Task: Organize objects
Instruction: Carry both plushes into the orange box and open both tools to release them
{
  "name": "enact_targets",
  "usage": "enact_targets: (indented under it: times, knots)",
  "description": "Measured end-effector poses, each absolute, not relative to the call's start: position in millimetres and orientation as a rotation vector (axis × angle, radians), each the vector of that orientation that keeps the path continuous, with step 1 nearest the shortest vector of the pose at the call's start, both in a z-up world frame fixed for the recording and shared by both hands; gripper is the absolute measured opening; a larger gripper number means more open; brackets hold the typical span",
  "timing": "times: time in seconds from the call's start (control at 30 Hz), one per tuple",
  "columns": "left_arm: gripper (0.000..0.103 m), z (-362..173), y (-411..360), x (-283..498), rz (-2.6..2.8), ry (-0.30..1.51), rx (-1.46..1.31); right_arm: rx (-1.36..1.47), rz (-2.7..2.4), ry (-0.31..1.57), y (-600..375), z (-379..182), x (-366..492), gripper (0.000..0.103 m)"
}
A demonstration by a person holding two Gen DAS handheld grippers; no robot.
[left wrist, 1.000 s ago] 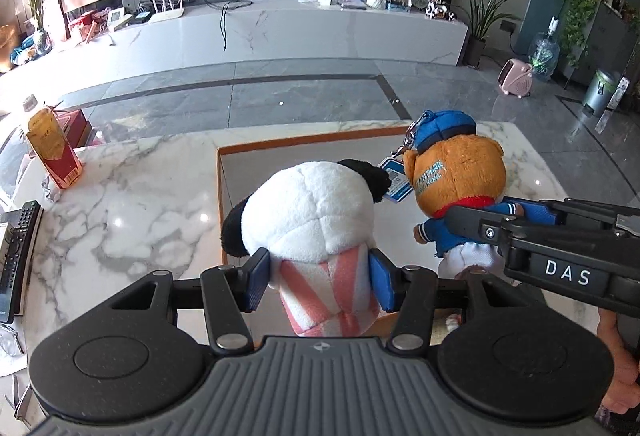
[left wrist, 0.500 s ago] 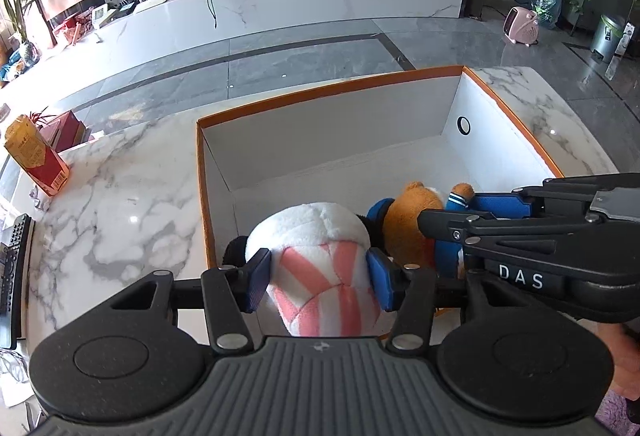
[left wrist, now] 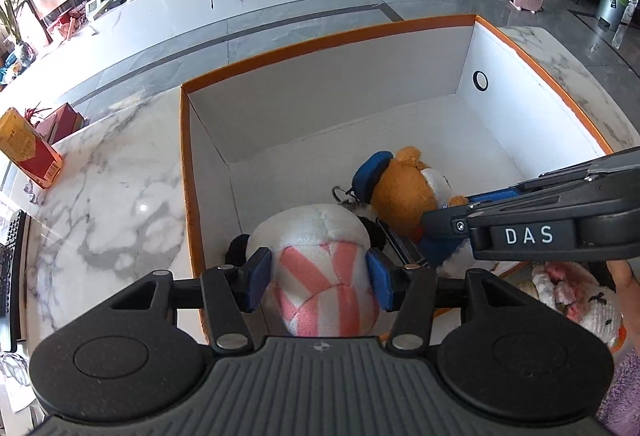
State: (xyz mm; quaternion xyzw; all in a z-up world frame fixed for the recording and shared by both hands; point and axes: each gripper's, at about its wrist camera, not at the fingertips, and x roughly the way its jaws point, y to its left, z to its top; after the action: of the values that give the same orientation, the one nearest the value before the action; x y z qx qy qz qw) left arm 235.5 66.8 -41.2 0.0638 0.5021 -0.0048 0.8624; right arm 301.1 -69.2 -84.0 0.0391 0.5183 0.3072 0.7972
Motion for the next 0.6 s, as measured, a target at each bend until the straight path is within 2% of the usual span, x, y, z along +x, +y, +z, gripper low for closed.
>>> enact_targets:
  times: [0.1, 0.23, 0.4, 0.5, 0.53, 0.57, 0.6]
  knots:
    - [0.063, -42.5, 66.6, 237.5, -0.011, 1.062, 0.141, 0.073, 0.661, 1.122, -65.6, -88.3, 298.5, 0.032]
    - [0.064, -43.4, 66.2, 235.6, -0.017, 1.046, 0.153, 0.074, 0.657, 1.114, -63.6, -82.7, 299.8, 0.046]
    - [0.064, -40.1, 69.6, 235.2, -0.018, 1.046, 0.134, 0.037, 0.641, 1.12, -60.5, -79.9, 308.3, 0.046]
    - [0.063, -35.2, 71.8, 235.1, -0.02, 1.047, 0.124, 0.023, 0.638, 1.162, -54.4, -86.2, 312.0, 0.055]
    - [0.058, -33.2, 72.5, 234.5, -0.023, 1.045, 0.119, 0.026, 0.64, 1.177, -53.3, -88.9, 312.7, 0.055]
    - [0.044, -31.5, 74.0, 234.0, -0.032, 1.045, 0.107, 0.03, 0.64, 1.188, -54.6, -91.6, 312.8, 0.055]
    - [0.036, -30.2, 75.8, 234.4, -0.043, 1.054, 0.088, 0.036, 0.638, 1.199, -54.2, -93.6, 313.2, 0.055]
